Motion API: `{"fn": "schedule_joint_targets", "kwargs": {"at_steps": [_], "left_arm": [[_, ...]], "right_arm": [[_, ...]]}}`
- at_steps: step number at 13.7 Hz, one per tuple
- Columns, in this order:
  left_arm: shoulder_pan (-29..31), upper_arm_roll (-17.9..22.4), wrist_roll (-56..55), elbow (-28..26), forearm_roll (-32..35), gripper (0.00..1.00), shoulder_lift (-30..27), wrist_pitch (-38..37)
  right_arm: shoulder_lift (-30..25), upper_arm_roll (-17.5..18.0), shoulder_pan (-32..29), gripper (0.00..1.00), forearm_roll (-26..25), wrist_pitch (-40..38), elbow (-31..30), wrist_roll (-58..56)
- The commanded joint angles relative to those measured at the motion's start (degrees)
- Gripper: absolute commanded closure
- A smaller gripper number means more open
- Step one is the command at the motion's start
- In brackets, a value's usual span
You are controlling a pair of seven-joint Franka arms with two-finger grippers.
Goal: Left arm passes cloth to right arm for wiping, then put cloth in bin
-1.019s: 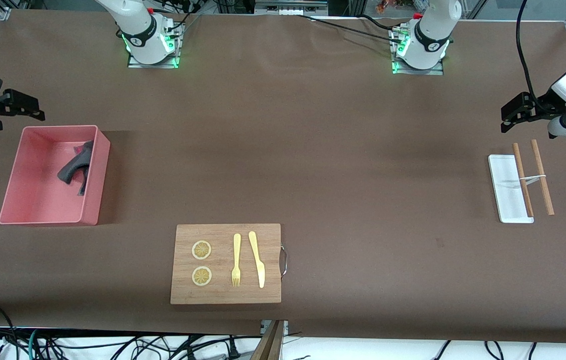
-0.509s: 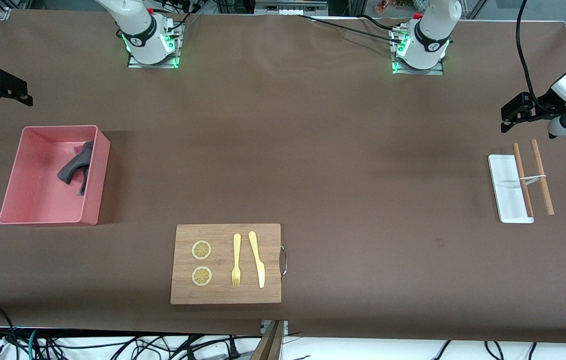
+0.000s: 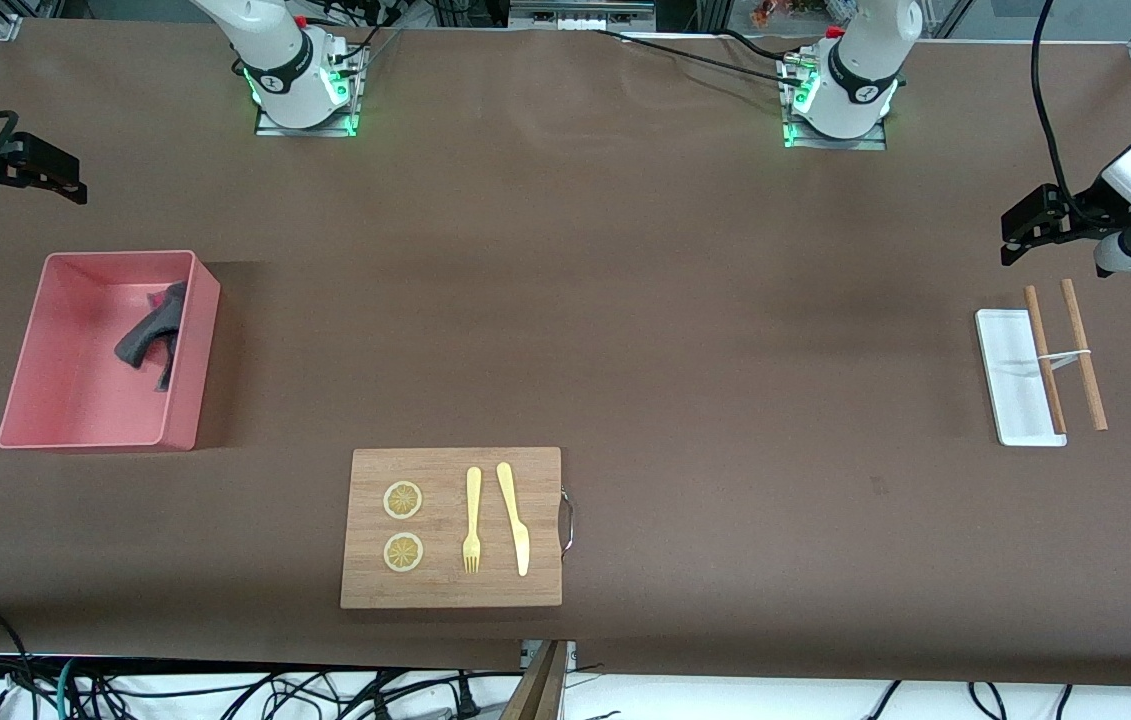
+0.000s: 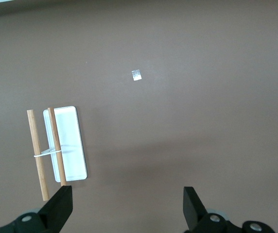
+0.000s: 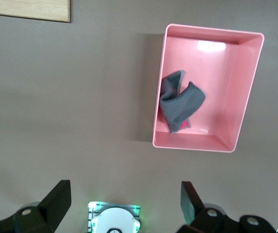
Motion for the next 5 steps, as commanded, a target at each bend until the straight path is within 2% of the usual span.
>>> {"fn": "schedule_joint_targets", "kwargs": {"at_steps": [1, 5], "left_arm": [[0.20, -0.13, -0.44, 0.19, -0.83, 0.00, -0.32, -0.75], [0.20, -0.13, -0.44, 0.19, -0.83, 0.00, -0.32, -0.66]], "right_arm": [[0.68, 0.58, -1.08, 0.00, -0.64, -0.79, 0.99, 1.35], [1.66, 0.40, -1.08, 0.00, -0.64, -1.32, 2.14, 1.00]]}}
